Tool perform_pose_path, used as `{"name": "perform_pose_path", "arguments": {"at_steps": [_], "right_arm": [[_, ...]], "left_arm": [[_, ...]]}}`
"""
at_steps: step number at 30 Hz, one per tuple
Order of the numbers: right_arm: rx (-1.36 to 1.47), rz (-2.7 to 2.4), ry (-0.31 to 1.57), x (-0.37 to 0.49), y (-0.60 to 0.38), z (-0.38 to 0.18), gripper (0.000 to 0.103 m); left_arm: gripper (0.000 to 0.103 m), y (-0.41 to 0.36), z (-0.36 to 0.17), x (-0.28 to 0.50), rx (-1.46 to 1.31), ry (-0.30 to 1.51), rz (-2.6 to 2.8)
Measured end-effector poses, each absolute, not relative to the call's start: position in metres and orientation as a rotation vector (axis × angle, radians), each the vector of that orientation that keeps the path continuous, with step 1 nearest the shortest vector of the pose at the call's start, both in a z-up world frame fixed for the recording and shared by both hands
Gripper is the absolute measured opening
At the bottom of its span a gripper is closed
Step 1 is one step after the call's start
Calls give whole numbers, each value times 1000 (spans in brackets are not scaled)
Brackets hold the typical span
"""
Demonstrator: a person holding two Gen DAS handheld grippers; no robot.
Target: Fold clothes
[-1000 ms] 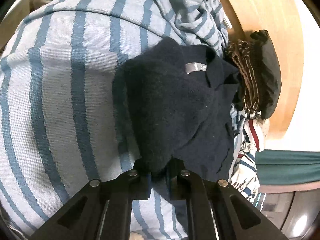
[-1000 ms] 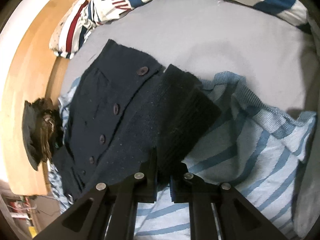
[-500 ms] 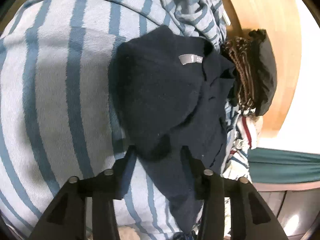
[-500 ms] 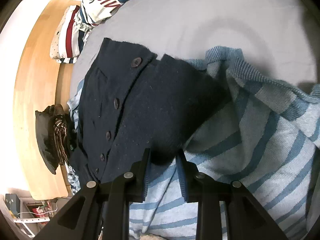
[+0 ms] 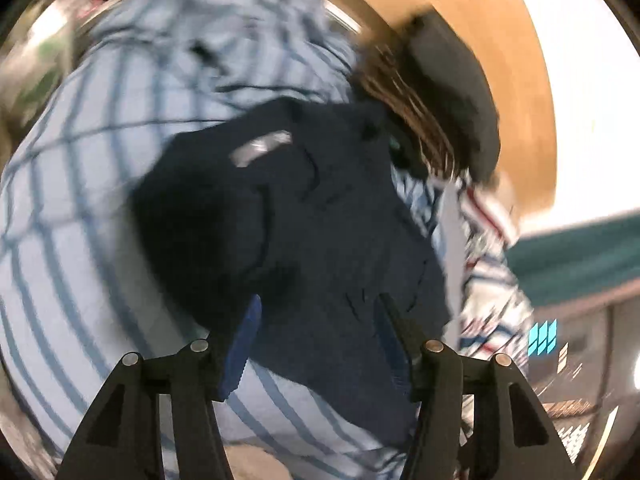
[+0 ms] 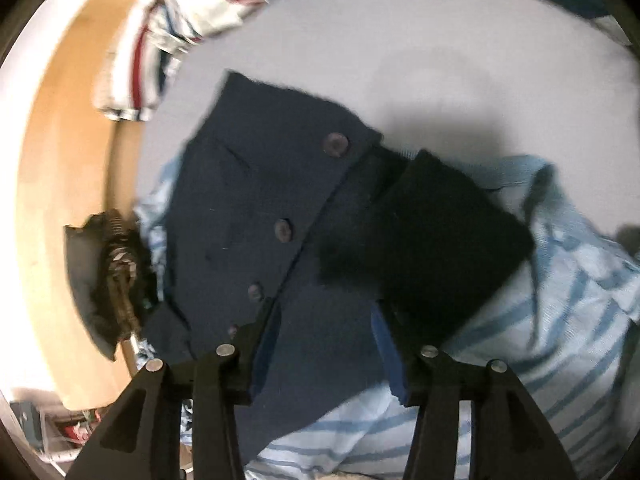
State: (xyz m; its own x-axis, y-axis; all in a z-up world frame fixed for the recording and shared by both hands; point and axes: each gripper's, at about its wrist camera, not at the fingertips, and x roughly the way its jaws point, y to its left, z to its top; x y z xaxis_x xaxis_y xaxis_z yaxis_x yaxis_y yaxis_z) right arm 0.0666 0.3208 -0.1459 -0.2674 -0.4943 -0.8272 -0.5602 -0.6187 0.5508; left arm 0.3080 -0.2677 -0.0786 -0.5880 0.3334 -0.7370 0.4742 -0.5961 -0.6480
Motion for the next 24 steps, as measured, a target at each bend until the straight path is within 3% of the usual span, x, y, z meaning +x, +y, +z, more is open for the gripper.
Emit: {"name": "perform_pose_path", "arguments": {"at_steps": [4, 8, 11, 12, 13, 21, 24], "right_arm": [[-1921, 1926, 1363, 50, 319, -177, 56], [-1941, 1777, 1477, 41, 328, -201, 53], [-1931, 1787, 1520, 42, 336, -200, 18], [-1932, 1823, 1504, 44, 337, -196, 9], [-1927, 1859, 1493, 47, 338, -191, 7], [-1841, 2087, 1412, 37, 336, -149, 6], [-1814, 2208, 1240, 17, 325, -136, 10]], "left_arm": [[59, -252, -98, 277, 1467, 1248, -2338], [59, -259, -122, 263, 1439, 1097, -2250], [59, -271, -142, 258, 1451, 1080, -2168], [59, -275, -149, 260, 1455, 1100, -2139], [59, -277, -152, 262, 1452, 1109, -2138], [59, -288, -152, 282, 1301, 1244, -2163], [59, -287, -159, 280, 1311, 1218, -2149]]}}
